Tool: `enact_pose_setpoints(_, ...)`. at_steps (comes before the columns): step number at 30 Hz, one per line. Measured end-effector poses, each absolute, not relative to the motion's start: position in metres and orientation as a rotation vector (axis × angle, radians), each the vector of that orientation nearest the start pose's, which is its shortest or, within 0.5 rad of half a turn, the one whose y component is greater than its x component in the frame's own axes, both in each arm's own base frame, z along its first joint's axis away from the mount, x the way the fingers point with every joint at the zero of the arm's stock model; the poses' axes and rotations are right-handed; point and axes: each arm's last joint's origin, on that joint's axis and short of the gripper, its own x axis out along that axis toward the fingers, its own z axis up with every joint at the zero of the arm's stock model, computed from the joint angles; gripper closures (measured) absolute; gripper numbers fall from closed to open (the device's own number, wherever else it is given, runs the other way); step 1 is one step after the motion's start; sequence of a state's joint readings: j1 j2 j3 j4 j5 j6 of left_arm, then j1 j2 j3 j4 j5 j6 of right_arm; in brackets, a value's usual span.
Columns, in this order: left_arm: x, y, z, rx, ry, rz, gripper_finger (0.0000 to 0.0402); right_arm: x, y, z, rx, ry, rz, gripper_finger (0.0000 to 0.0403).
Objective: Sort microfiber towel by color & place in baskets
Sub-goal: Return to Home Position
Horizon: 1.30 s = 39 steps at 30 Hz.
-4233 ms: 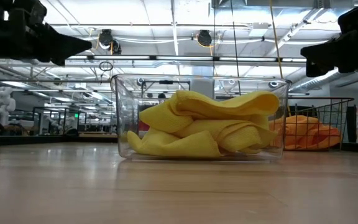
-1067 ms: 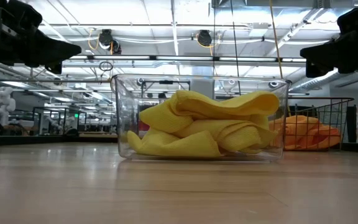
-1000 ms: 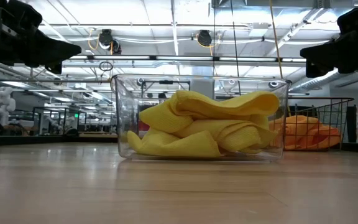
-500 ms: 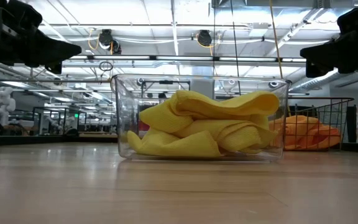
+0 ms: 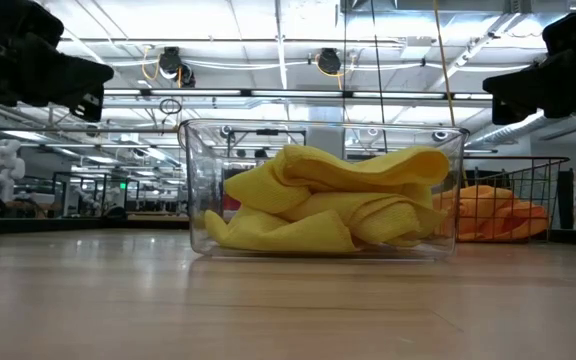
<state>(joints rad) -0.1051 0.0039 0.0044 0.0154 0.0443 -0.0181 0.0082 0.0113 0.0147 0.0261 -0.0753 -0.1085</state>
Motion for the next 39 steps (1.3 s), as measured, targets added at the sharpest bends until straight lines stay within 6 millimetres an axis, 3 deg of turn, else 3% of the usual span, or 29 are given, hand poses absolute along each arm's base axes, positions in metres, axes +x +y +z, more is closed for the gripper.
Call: enact_pose_setpoints(39,0.0973,-0.0107,0.1661,0.006,-0.014,-0.120,0.0400,0.0974,0.0030,0.1702,-0.109,-0.034,0.082,0.0403)
